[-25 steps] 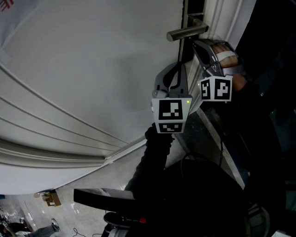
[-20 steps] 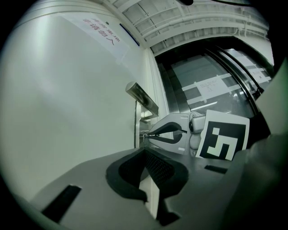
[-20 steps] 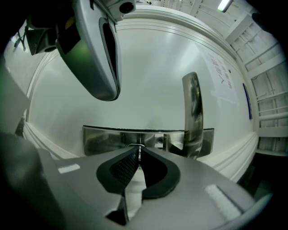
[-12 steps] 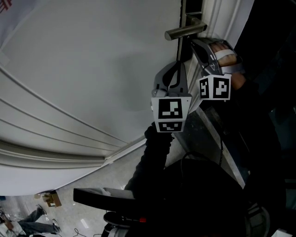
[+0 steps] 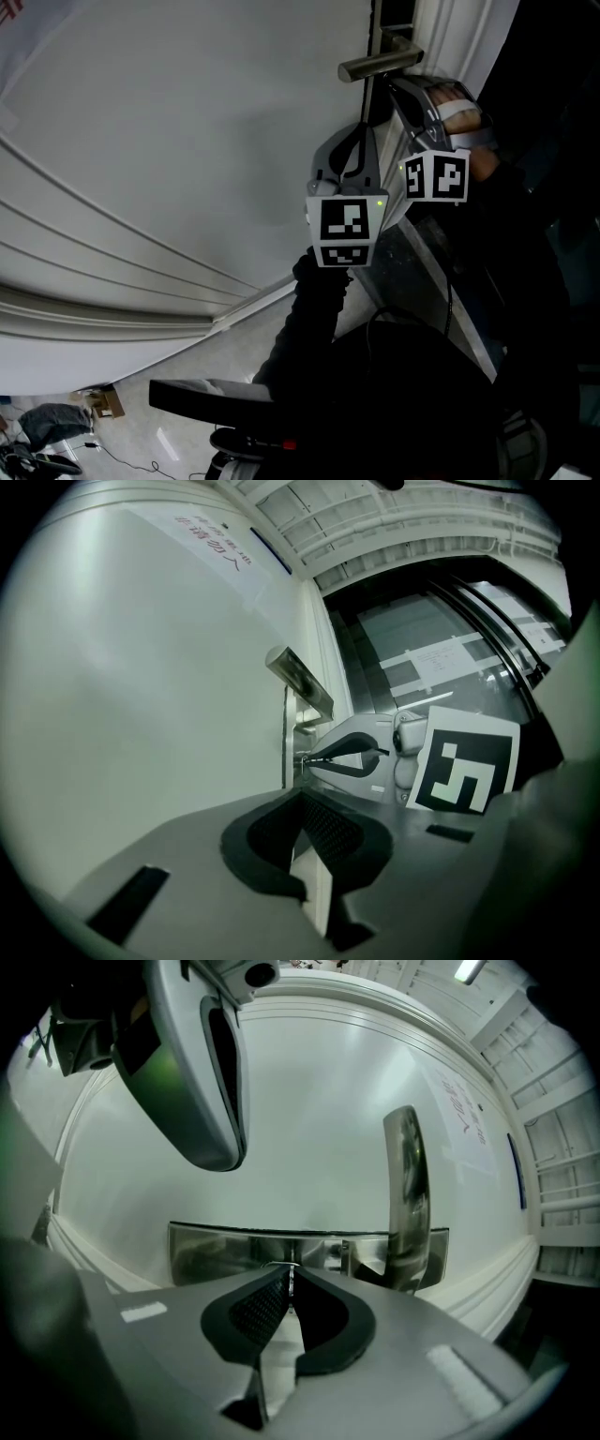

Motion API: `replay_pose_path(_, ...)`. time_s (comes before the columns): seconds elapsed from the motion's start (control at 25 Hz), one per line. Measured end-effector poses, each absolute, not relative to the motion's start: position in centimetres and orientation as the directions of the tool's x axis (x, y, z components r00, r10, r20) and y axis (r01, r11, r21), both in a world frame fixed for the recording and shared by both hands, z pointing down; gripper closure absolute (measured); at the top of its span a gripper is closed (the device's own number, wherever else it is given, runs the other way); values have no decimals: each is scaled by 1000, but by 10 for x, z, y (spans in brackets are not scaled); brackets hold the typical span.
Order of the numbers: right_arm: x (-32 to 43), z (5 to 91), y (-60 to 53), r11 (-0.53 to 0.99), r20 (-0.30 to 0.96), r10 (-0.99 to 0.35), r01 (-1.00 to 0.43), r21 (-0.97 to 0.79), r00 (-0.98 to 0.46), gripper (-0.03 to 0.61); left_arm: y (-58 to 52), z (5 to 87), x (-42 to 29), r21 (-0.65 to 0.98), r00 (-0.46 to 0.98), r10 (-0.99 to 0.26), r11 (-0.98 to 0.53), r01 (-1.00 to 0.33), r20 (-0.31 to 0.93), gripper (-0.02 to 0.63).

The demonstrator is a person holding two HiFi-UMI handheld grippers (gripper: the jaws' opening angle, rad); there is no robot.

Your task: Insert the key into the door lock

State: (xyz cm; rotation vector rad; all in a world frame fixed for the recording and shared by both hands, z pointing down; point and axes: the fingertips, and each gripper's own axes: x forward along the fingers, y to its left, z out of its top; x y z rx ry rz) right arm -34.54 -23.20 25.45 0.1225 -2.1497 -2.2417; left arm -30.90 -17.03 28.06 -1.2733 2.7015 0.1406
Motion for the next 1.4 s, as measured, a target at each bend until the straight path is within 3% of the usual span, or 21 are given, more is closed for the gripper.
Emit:
replay_pose_path(0.96,-347,254,-232,-42,-65,-109,-61,997,-992,565,-166,283,-311,42,-654,-738,657,-753,-167,612)
replay_pose_path(1.4,-343,263,-231,93,-1,-69,-7,996,-998,534,-156,281,-307,37,-678,-714,683,-729,-173,614)
